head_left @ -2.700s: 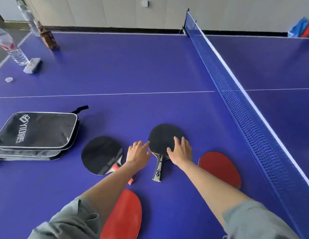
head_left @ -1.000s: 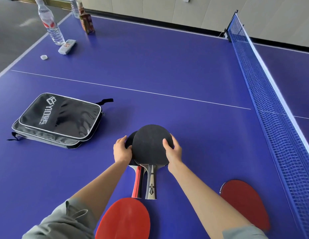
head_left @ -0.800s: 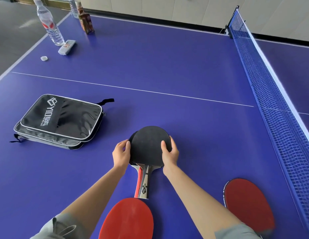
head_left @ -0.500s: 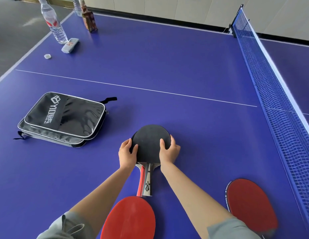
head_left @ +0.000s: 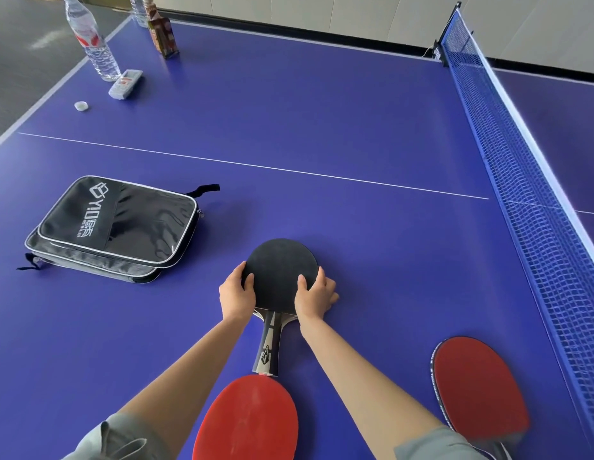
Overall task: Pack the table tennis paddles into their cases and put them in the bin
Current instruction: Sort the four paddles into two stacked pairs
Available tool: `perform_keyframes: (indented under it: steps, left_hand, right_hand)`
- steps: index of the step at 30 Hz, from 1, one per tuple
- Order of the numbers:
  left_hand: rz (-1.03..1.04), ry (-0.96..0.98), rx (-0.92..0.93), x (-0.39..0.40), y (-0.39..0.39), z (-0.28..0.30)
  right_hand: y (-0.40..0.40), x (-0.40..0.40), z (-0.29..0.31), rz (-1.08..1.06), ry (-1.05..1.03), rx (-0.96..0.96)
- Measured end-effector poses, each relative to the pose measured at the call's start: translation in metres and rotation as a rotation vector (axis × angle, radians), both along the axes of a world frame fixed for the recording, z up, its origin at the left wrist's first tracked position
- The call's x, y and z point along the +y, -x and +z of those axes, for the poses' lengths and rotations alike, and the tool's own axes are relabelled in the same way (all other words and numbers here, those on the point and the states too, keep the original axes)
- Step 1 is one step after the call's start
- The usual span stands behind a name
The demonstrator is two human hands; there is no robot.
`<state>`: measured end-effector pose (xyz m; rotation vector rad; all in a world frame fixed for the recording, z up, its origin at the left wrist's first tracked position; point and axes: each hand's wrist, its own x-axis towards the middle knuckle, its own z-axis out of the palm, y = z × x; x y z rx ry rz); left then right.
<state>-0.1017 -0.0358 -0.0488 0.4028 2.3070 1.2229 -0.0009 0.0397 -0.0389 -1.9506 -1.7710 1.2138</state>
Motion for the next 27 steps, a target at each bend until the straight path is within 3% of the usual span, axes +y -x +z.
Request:
perform_keyframes:
  steps: [8,13,22,27]
  left_hand:
    - [0.118,-0.004,-0.096,-0.011,-0.006,0.014]
    - [0.136,0.096,-0.045,-0.078,-0.034,0.010]
    - [-0.206,0.188,0.058,-0.184,-0.079,0.002]
    - [-0.190,0.293,0.025,-0.190,-0.097,0.008]
  right_hand:
    - [-0.024,-0.001,0.010,0.095,0.036,0.148]
    - [-0.066,-0.054,0.015,-0.055,0.074,0.270]
    - [-0.121,-0.172,0.008,0.280,-0.021,0.009]
    - [-0.120,-0.186,0.015,0.314,0.045,-0.063]
